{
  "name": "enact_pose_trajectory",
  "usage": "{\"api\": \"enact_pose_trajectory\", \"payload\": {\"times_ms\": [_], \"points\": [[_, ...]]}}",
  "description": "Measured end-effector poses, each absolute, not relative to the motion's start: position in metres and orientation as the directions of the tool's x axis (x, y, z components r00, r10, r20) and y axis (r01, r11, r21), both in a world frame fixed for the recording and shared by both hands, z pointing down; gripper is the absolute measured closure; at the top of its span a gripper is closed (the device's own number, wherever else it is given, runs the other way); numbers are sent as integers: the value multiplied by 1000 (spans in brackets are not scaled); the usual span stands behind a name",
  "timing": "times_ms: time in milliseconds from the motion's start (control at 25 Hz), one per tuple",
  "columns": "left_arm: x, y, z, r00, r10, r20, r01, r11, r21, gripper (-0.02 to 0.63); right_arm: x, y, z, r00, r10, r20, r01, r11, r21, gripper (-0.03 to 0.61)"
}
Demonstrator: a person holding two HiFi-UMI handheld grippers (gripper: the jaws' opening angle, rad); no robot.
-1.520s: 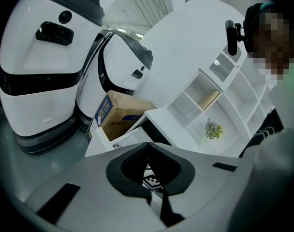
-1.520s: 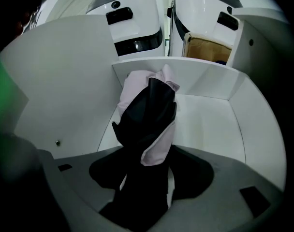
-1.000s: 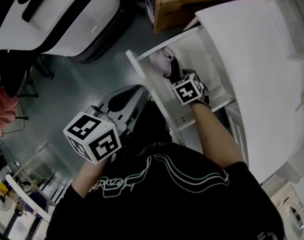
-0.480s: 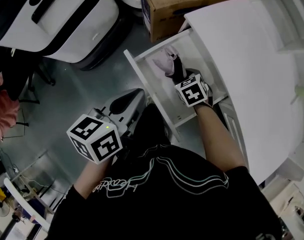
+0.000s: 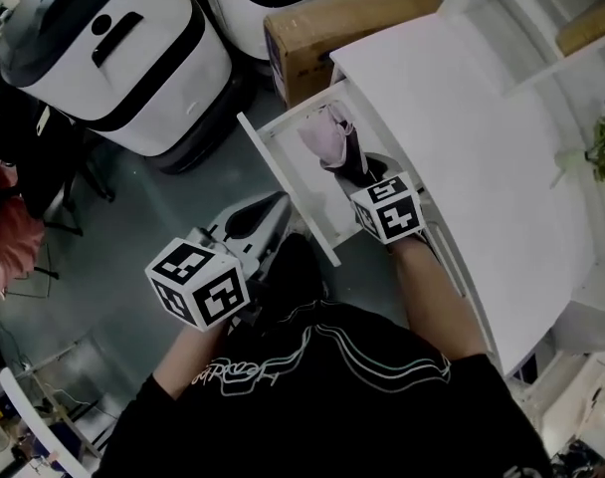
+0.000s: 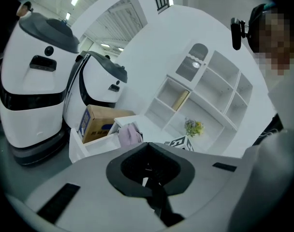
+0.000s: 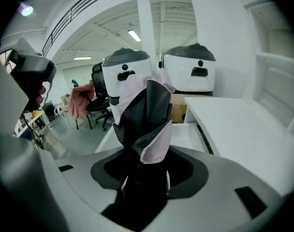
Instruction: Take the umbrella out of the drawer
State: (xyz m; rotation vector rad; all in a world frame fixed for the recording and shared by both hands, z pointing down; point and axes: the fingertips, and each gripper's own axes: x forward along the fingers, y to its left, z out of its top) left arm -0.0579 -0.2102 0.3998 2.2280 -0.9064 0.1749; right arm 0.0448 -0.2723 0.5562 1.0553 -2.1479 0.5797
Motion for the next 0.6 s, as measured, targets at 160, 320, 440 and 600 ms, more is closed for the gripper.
{"api": "enact_pose_trajectory", "payload": {"times_ms": [160, 320, 440, 600], "points": [[-44, -175, 375, 755, -563, 336, -643, -536, 547, 594, 53, -238, 498, -504, -587, 634, -823, 549, -147, 356], [-31, -142, 349, 773, -560, 298, -623, -581, 525, 594, 61, -203, 438, -536, -651, 538, -817, 561, -134, 357], [-24, -129, 328, 788, -557, 262, -606, -624, 494, 594, 67, -183, 396, -554, -692, 463, -812, 571, -120, 356], [-16, -105, 303, 799, -555, 233, -592, -654, 471, 594, 75, -139, 350, -583, -716, 384, -802, 581, -135, 356]]}}
